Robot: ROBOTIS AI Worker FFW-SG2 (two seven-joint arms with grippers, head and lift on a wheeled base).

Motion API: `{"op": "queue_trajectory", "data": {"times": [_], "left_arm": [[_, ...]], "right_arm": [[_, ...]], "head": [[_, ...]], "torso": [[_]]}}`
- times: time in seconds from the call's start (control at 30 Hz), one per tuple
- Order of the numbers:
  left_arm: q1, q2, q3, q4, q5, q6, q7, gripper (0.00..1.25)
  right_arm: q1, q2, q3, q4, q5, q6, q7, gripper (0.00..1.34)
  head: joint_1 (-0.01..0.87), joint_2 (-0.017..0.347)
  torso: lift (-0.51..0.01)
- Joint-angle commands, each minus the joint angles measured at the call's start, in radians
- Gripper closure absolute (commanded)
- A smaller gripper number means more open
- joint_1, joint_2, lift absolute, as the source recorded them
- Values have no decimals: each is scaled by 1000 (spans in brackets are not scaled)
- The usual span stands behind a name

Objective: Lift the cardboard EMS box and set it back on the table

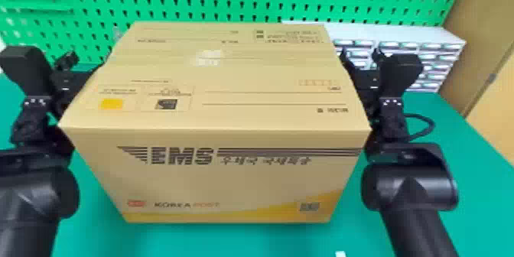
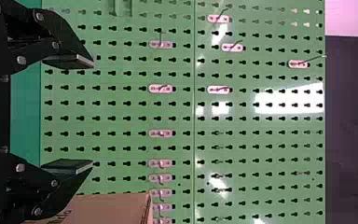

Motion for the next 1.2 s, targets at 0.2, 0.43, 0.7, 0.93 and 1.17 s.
{"op": "queue_trajectory", "data": {"times": [0.2,0.43,0.7,0.93,1.17], "left_arm": [[2,0,0,0,0,0,0,492],[8,0,2,-1,2,0,0,492],[31,0,11,-1,0,0,0,492],[59,0,23,-1,0,0,0,492],[85,0,17,8,-3,0,0,492]], "right_arm": [[1,0,0,0,0,0,-1,536],[12,0,-8,0,-6,0,-1,538],[41,-3,-23,0,-8,0,-1,536],[77,-24,-15,17,-32,-2,1,538],[115,-24,-31,25,-37,-2,1,538]], "head": [[678,-15],[678,-15],[678,-15],[678,-15],[678,-15]], "torso": [[-96],[-96],[-96],[-96],[-96]]}}
